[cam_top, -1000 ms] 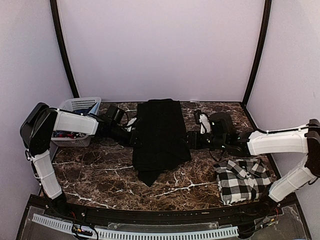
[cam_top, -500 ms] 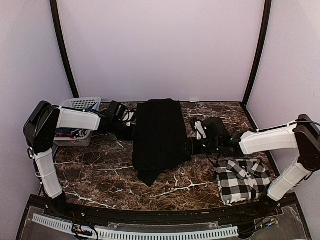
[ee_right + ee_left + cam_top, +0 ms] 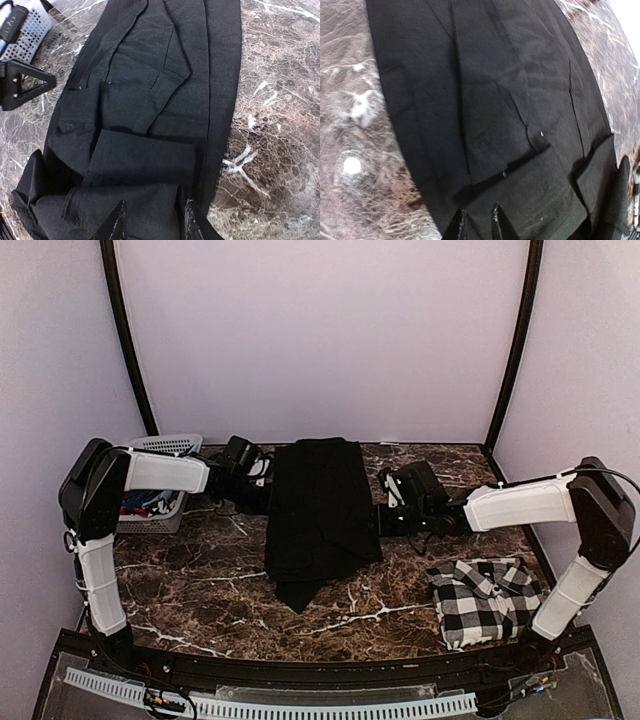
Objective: Fold and stack the long sleeve shirts
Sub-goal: Adjust the rectangle-folded shirt at the center of the board.
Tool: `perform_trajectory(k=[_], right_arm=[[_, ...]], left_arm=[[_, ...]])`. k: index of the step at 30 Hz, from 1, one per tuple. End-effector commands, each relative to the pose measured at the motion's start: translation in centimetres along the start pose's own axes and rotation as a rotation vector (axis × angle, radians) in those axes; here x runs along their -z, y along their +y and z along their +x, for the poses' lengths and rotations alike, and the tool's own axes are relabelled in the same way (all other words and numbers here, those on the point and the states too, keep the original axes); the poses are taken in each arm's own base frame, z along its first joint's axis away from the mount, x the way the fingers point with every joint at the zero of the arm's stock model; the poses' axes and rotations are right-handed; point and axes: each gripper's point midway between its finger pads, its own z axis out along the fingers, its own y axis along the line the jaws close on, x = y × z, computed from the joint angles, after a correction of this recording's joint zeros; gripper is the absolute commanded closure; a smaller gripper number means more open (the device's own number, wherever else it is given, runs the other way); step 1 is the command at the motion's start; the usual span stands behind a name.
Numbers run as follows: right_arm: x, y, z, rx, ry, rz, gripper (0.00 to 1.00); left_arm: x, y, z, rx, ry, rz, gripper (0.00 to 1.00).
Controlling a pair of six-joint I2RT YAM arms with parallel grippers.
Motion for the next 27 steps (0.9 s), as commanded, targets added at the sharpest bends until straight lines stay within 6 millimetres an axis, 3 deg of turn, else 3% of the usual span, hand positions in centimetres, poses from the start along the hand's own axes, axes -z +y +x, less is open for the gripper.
perform_trajectory(k=[1, 4, 7, 12, 16, 21, 27], right_arm=[[-1.2, 0.5, 2.0, -0.002, 0.113, -0.026, 0.64], [-1.3, 0.9, 4.0, 0.011, 0.153, -0.037, 0.62], [-1.2, 1.0, 6.5, 0.024, 0.214, -0.028, 0.63], [-0.6, 0.9, 10.9, 0.060, 0.309, -0.004, 0.64], [-0.1, 0.1, 12.6, 0.071, 0.359, 0.018, 0.64], [1.1, 0.7, 10.4, 0.090, 0.314, 0.030, 0.64], [2.8, 1.9, 3.7, 0.060, 0.152, 0.013, 0.62]], left_arm=[[1.9, 0.4, -2.7, 0.003, -0.058, -0.074, 0.77], [2.8, 0.1, -3.1, 0.000, -0.050, -0.080, 0.69], [4.1, -1.9, -3.4, 0.000, -0.050, -0.002, 0.66], [4.0, -7.7, -1.2, -0.036, 0.002, 0.148, 0.65], [3.0, -12.8, 1.3, -0.062, 0.052, 0.265, 0.65], [1.0, -17.3, 4.5, -0.079, 0.124, 0.390, 0.65], [-1.5, -18.5, 8.9, -0.105, 0.234, 0.403, 0.65]])
